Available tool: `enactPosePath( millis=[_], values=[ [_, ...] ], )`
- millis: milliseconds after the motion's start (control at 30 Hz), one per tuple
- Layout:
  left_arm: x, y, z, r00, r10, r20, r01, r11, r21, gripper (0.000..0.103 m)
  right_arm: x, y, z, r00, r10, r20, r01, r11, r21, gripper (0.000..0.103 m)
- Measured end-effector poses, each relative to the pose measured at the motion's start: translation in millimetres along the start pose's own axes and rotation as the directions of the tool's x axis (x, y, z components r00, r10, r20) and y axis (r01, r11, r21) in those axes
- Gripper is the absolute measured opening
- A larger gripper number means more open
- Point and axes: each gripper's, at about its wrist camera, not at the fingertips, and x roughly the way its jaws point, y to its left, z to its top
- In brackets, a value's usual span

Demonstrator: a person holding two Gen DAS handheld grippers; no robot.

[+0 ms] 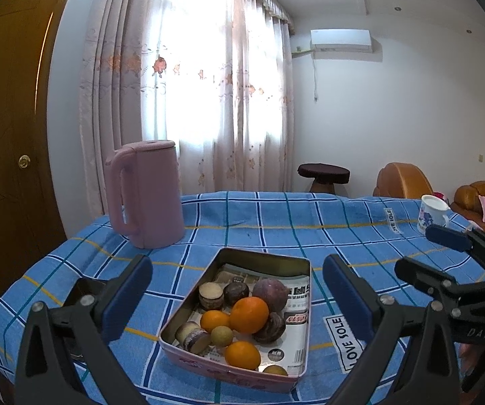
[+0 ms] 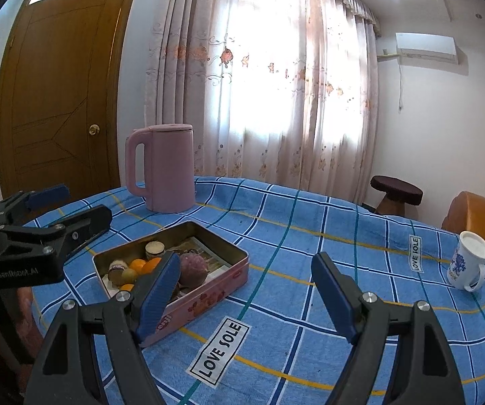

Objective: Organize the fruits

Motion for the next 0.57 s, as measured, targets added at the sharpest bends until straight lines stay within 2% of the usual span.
enactPosePath(
  millis=[333,567],
  values=[
    [2.9,-0.9,-1.2,1.000,0.012,-0.006,-0.012,1.000,0.005,0.103,2.0,-1.1,-2.7,1.000,-0.006,-0.008,0.006,1.000,-0.004,0.081],
    [4.8,-4.0,-3.1,1.000,-0.012,-0.021,0.012,1.000,0.007,0.103,2.2,-6.6,-6.4,1.000,-0.016,-0.016,0.016,1.000,0.001,0.081]
  ],
)
